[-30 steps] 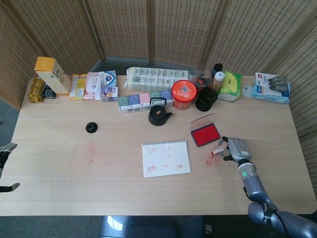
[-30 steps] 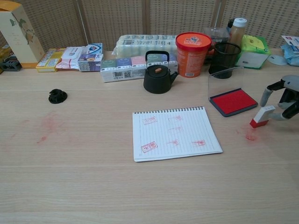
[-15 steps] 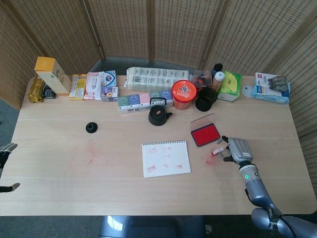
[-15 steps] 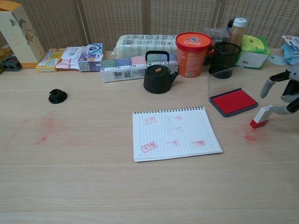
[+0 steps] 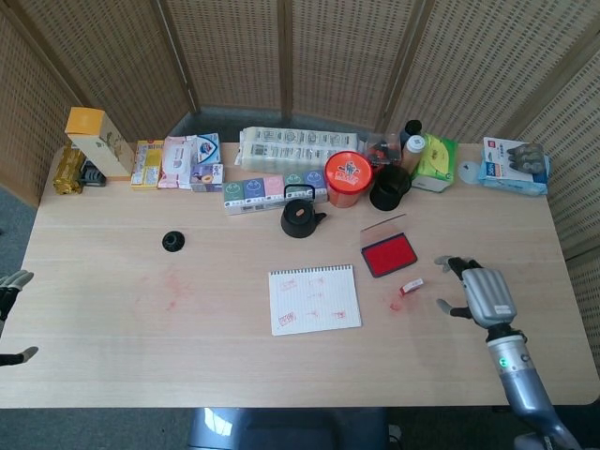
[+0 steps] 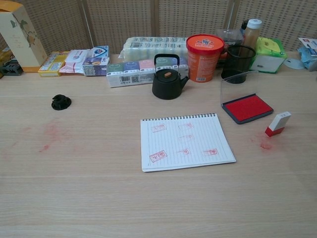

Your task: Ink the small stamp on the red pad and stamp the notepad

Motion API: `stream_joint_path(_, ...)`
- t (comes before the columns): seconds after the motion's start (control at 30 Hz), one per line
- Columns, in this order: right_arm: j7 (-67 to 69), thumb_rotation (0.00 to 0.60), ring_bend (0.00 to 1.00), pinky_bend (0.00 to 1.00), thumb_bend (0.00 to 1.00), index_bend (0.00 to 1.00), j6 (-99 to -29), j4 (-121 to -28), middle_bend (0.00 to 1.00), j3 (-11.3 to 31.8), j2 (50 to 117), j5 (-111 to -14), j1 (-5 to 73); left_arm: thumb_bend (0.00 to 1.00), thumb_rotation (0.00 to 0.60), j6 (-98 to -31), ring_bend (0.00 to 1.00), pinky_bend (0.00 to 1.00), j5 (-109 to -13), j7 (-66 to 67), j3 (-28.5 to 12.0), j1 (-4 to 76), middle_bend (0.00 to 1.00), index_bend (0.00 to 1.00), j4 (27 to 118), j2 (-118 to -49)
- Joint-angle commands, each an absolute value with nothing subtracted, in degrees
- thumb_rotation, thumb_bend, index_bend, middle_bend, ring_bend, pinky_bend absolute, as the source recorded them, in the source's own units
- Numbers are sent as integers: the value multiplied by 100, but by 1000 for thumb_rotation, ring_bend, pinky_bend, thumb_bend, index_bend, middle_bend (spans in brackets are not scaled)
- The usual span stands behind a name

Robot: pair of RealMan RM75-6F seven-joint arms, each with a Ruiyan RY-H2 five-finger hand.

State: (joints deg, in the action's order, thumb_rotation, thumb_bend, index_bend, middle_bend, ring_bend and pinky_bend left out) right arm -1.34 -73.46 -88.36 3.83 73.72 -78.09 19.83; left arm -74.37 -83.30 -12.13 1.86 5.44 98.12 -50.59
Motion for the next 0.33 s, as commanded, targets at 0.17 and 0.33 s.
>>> stream_joint_path(0.17,-187,600,9,210,44,198,-7780,-9232,90,179,7117,-8001,1572,0,600,-7656,0,101,-8412,-938,164,487,0,0,9765,-5189)
stream_joint_path(0.33,-273,600,8,200,36,215,-8174,-9183,79,174,7121,-8145,1342,0,600,-7947,0,101,-8640,-973,136,434,0,0,9591,-5357)
